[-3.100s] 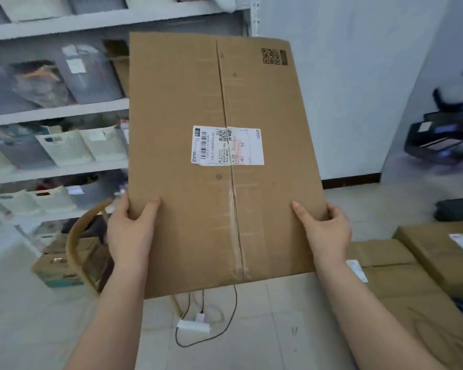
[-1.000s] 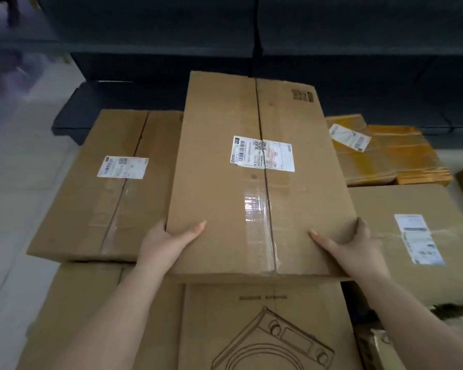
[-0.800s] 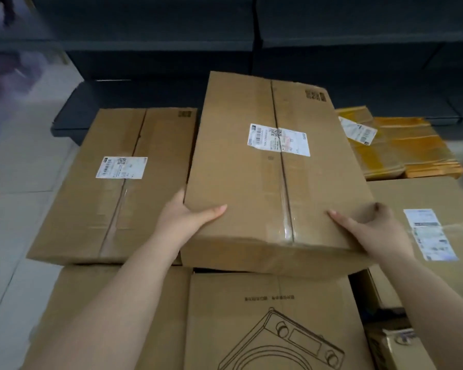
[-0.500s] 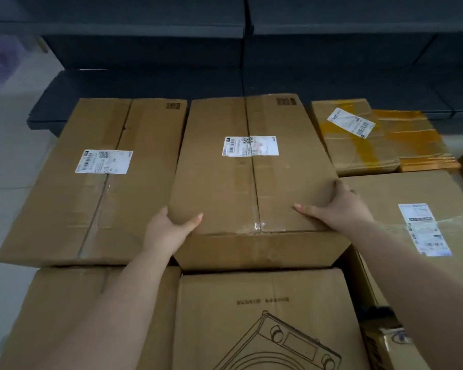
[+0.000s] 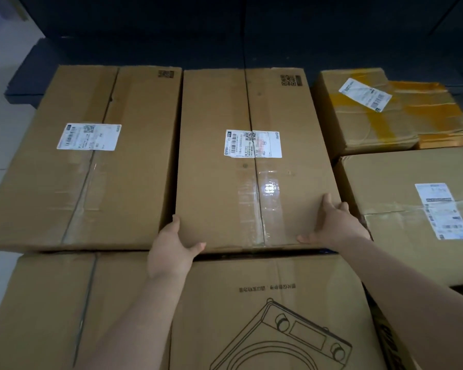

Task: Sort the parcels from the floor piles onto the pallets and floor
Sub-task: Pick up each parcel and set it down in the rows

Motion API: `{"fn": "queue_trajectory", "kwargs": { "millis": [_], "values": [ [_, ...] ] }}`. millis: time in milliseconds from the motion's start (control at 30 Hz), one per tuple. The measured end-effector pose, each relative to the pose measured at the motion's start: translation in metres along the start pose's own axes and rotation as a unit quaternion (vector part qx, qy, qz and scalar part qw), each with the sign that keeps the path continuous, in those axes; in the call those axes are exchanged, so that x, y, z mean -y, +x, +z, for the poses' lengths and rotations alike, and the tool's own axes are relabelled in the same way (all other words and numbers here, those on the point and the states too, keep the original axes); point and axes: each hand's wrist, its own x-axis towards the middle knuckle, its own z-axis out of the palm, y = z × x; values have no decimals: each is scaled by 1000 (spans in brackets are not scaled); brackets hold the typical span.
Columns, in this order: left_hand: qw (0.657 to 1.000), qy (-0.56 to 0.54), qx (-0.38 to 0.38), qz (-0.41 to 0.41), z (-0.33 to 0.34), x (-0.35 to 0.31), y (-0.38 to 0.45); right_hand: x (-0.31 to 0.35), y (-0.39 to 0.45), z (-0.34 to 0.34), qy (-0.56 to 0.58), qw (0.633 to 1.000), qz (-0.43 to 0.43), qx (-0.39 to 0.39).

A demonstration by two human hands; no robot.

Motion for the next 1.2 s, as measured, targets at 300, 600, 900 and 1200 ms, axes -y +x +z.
{"fn": "queue_trajectory", "kwargs": {
  "millis": [300, 600, 900, 1200],
  "values": [
    [994, 60, -21, 85, -31, 7, -73, 1, -107, 43, -48, 998, -42, 9],
    [994, 88, 61, 34, -176, 28, -187, -21, -287, -27, -36, 987, -124, 99],
    [977, 144, 73, 143, -293, -17, -328, -35, -483, -136, -27, 986, -125, -111],
    [917, 216, 84, 325, -304, -116, -469, -121, -616, -169, -51, 979, -76, -184]
  ]
}}
